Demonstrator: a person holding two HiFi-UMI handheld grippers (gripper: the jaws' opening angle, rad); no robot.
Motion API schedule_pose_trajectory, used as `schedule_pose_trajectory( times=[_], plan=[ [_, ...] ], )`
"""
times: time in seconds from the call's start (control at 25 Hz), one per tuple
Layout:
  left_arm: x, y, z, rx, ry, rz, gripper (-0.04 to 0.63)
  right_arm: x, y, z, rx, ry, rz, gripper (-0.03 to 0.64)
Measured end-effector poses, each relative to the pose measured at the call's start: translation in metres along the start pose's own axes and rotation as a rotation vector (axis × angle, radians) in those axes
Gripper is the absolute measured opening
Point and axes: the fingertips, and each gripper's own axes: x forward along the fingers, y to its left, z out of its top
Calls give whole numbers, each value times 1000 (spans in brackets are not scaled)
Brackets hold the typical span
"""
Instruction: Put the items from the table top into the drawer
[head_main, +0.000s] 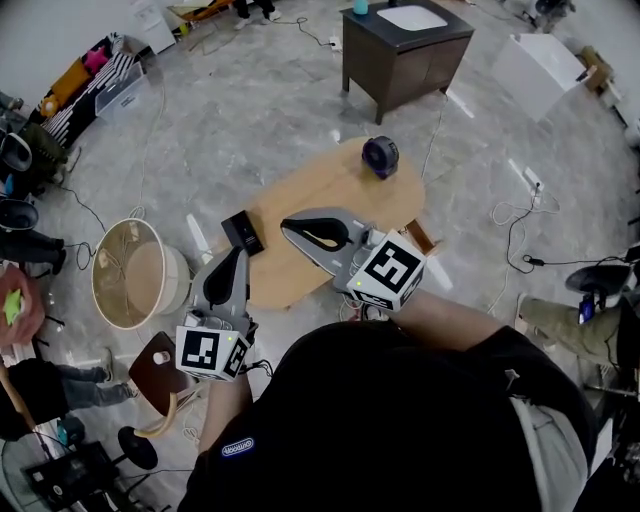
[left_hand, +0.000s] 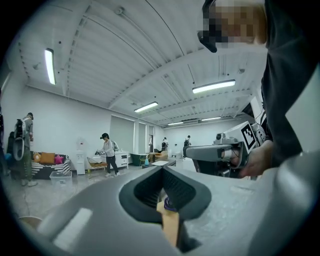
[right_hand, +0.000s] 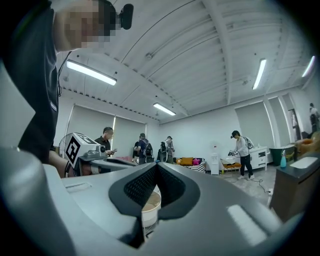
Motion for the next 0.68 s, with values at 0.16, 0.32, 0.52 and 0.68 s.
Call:
schedule_pose_trajectory(
  times=[0.16, 0.32, 0.52, 0.68],
  plan=[
    [12, -4, 3, 0, 5, -9, 9, -1, -10, 0, 0, -12, -2, 29],
    [16, -3, 5, -15, -11, 2, 8, -6, -15, -5, 8, -11, -14, 29],
    [20, 2, 18, -11, -36, 22, 8, -8, -19, -1, 10, -15, -14, 29],
    [19, 3, 19, -18, -38, 34, 9, -8, -16, 0, 1, -13, -1, 29]
  ],
)
